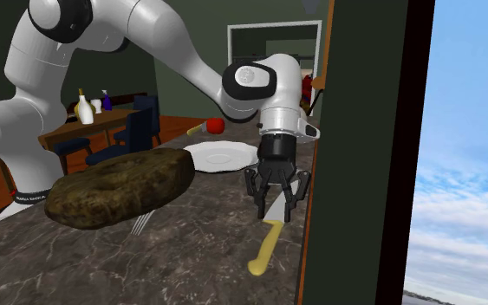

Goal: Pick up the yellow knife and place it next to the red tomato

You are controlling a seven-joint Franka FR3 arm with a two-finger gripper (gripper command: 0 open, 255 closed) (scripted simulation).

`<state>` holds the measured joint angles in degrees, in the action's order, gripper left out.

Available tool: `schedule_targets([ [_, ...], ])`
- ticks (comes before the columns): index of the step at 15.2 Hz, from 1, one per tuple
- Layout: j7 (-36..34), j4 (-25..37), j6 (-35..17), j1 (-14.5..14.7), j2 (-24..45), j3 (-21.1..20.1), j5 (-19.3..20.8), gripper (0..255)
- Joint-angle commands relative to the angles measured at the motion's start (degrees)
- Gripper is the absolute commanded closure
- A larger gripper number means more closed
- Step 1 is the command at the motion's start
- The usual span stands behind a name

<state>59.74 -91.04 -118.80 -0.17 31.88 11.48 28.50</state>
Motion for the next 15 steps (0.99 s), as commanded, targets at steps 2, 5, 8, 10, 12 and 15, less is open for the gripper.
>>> schedule_targets([
  [2, -0.05, -0.18, -0.04, -0.09, 0.37, 0.07, -0.01, 255],
  [5, 0.5, 0.35, 1.08, -0.04, -0.31, 0.01, -0.17, 255],
  [8, 1.33, 1.06, 2.63, 0.03, -1.34, -0.01, -0.37, 255],
  [10, 1.89, 1.59, 3.69, 0.07, -1.98, -0.03, -0.51, 255],
  [12, 2.45, 2.18, 4.76, 0.12, -2.58, -0.04, -0.64, 255],
  [15, 3.3, 3.18, 6.4, 0.18, -3.41, -0.06, -0.84, 255],
])
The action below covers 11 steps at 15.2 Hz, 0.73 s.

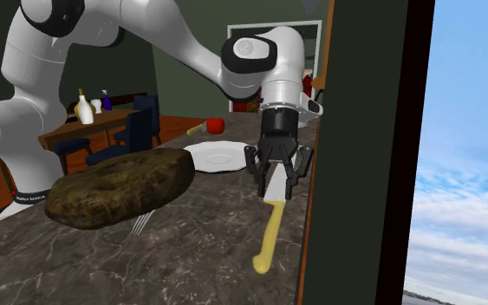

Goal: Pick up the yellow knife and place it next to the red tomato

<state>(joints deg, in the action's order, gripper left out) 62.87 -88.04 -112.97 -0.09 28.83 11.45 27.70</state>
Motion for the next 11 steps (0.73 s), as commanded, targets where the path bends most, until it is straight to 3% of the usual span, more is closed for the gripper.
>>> schedule_targets([
  [1, 0.46, 0.54, 1.12, 0.13, -0.62, -0.03, -0.11, 255],
  [11, 3.41, 5.01, 6.91, 0.32, -2.59, -0.05, -0.75, 255],
])
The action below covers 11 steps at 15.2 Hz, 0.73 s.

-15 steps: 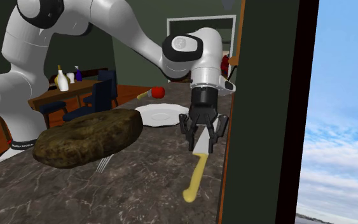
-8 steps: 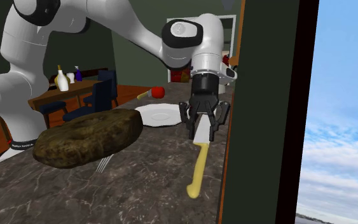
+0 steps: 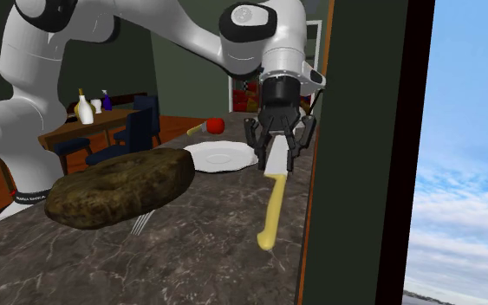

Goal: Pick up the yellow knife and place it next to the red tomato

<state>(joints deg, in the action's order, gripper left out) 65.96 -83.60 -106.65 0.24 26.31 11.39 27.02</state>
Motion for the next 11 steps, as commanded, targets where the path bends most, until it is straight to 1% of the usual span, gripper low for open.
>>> schedule_targets([
  [1, 0.63, 1.11, 1.18, 0.01, -0.21, 0.01, -0.14, 255],
  [5, 1.69, 3.07, 3.28, 0.06, -0.58, 0.01, -0.35, 255],
  [11, -5.75, -9.89, 3.36, 5.12, -10.06, -1.71, 1.66, 255],
])
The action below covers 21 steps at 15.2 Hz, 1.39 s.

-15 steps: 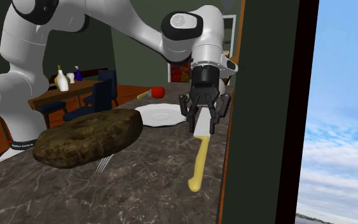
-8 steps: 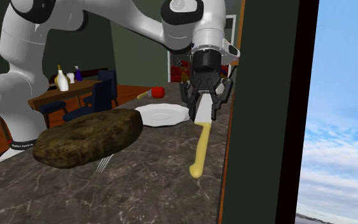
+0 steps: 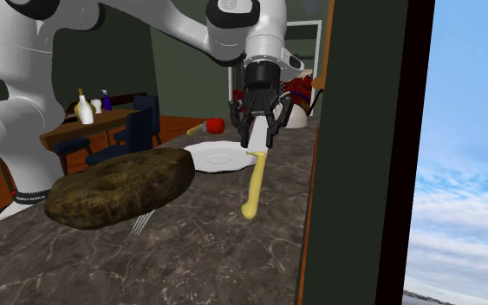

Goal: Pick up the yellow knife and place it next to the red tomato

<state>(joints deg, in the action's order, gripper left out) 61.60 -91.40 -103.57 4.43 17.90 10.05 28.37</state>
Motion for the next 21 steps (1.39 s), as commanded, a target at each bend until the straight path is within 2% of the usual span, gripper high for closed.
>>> schedule_targets([
  [1, -2.6, -3.84, 0.5, 1.7, -3.01, -0.76, 0.51, 255],
  [11, -14.35, -16.78, 4.48, 8.92, -13.76, -5.93, 0.35, 255],
  [21, -25.79, -22.57, 10.1, 15.84, -19.37, -12.64, -3.39, 255],
])
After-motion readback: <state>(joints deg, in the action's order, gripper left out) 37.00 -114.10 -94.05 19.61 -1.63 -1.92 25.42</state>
